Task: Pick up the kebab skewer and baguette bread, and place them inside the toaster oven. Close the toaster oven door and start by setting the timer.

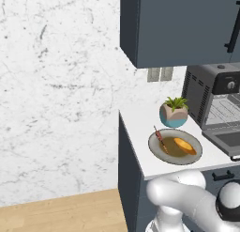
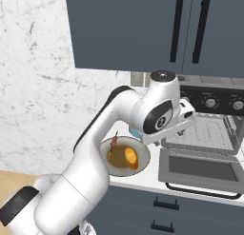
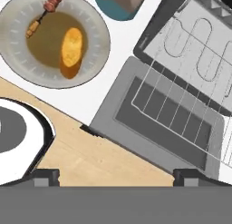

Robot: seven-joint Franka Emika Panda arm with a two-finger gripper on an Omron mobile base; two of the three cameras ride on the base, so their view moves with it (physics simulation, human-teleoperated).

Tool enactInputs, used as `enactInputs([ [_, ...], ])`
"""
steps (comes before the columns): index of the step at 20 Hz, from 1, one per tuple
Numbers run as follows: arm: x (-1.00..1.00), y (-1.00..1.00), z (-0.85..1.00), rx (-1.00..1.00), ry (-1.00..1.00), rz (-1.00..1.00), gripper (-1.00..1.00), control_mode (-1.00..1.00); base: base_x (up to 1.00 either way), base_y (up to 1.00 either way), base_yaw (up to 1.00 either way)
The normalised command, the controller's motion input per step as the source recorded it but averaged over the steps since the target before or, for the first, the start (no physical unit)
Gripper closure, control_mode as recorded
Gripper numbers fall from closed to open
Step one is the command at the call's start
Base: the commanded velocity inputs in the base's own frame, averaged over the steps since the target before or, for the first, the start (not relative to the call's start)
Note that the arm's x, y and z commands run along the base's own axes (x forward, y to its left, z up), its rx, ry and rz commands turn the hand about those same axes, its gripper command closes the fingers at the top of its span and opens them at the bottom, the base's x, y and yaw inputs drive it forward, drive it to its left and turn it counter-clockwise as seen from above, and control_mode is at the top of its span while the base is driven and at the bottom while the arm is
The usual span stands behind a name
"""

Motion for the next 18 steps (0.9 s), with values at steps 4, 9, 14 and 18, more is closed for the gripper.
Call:
enactInputs([
  [4, -0.18, 1.0, 0.0, -0.26, 0.17, 0.05, -1.0, -1.0, 0.0, 0.0, 0.0],
  [9, -0.03, 1.0, -0.1, 0.01, 0.13, -0.02, -1.0, -1.0, 0.0, 0.0, 0.0],
  [14, -0.04, 0.37, -0.08, 0.12, 0.1, -0.15, -1.0, -1.0, 0.0, 0.0, 0.0],
  [18, 0.0, 0.01, -0.26, 0.13, 0.06, -0.3, -1.0, -1.0, 0.0, 0.0, 0.0],
])
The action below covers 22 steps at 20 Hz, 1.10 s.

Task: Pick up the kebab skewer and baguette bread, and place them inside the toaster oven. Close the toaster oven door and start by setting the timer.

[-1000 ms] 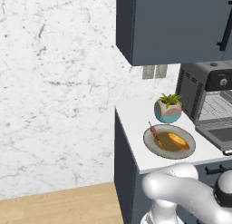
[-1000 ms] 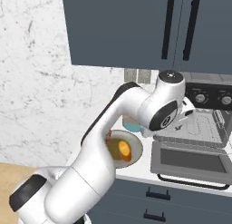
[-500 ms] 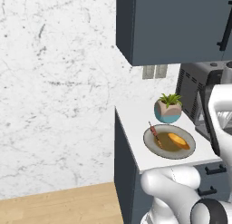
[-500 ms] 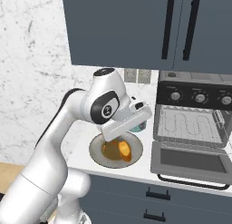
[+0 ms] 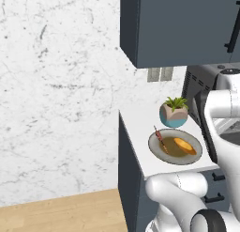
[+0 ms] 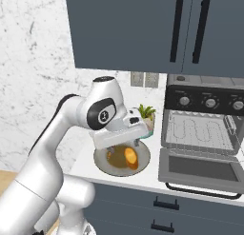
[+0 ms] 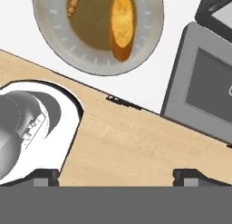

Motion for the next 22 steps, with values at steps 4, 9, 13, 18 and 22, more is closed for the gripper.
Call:
enactInputs([
  [4, 0.0, 0.29, -0.49, 0.07, 0.0, -0.25, -1.0, -1.0, 0.0, 0.0, 0.0],
  [9, 0.02, 0.35, -0.45, 0.0, -0.02, -0.15, -1.0, -1.0, 0.0, 0.0, 0.0],
  [13, 0.23, 0.06, -0.22, 0.0, -0.02, -0.08, -1.0, -1.0, 0.0, 0.0, 0.0],
  [18, 0.37, 0.15, -0.36, 0.0, 0.0, -0.05, -1.0, -1.0, 0.0, 0.0, 0.0],
  [22, 0.44, 0.19, -0.34, 0.0, 0.0, -0.02, -1.0, -1.0, 0.0, 0.0, 0.0],
])
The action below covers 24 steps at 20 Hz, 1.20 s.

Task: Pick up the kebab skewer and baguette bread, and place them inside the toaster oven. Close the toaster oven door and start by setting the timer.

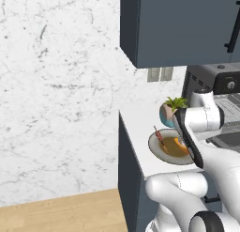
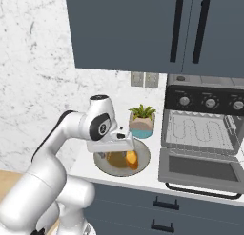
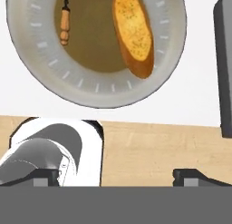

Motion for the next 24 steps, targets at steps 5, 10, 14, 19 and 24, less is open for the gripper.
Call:
enactInputs([
  [5, 0.44, 0.0, -0.29, 0.0, 0.0, 0.0, -1.0, -1.0, 0.0, 0.0, 0.0],
  [10, 0.25, -0.02, -0.35, 0.0, 0.0, 0.0, -1.0, -1.0, 0.0, 0.0, 0.0],
  [14, 0.04, -0.29, -0.33, 0.0, 0.0, 0.0, -1.0, -1.0, 0.0, 0.0, 0.0],
  [19, 0.06, -0.36, -0.27, 0.0, 0.0, 0.0, -1.0, -1.0, 0.0, 0.0, 0.0],
  [24, 0.09, 0.08, -0.42, 0.0, 0.0, -0.01, -1.0, -1.0, 0.0, 0.0, 0.0],
])
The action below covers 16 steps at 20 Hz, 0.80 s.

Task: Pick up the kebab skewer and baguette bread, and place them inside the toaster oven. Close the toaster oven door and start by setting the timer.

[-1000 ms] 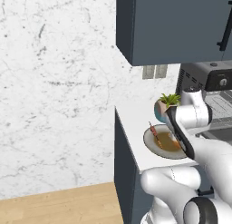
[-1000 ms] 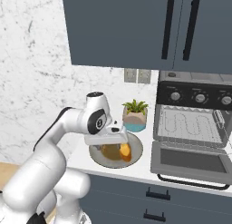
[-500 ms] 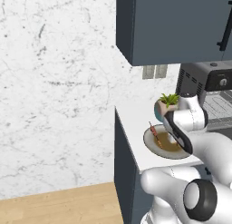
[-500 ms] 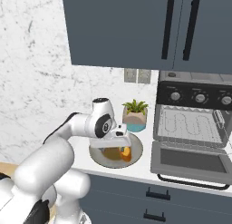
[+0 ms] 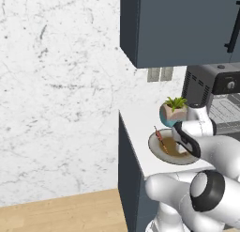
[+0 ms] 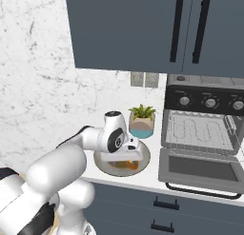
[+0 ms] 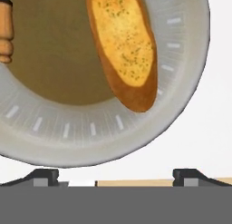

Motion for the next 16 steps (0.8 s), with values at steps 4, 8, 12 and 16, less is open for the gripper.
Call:
enactInputs([
  [4, 0.19, 0.03, -0.22, 0.0, 0.0, 0.0, -1.0, -1.0, 0.0, 0.0, 0.0],
  [8, 0.16, -0.1, -0.06, 0.0, 0.0, 0.0, -1.0, -1.0, 0.0, 0.0, 0.0],
  [12, 0.08, -0.14, -0.08, 0.0, 0.0, 0.0, -1.0, -1.0, 0.0, 0.0, 0.0],
  [16, 0.15, -0.02, -0.16, 0.0, 0.0, 0.0, -1.0, -1.0, 0.0, 0.0, 0.0],
])
